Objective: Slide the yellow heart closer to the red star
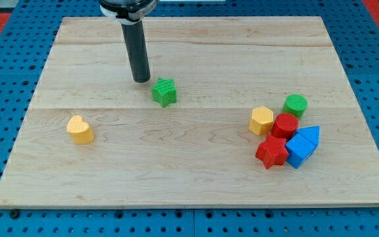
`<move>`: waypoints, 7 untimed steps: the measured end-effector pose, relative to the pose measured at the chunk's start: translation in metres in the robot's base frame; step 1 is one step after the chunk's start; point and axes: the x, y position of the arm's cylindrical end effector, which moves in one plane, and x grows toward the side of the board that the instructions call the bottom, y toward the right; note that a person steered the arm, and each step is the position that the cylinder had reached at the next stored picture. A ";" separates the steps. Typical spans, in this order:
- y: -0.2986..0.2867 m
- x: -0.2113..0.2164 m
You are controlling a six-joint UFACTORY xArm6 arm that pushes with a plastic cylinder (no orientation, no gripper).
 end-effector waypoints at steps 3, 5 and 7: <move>0.142 0.093; 0.072 0.125; -0.130 0.168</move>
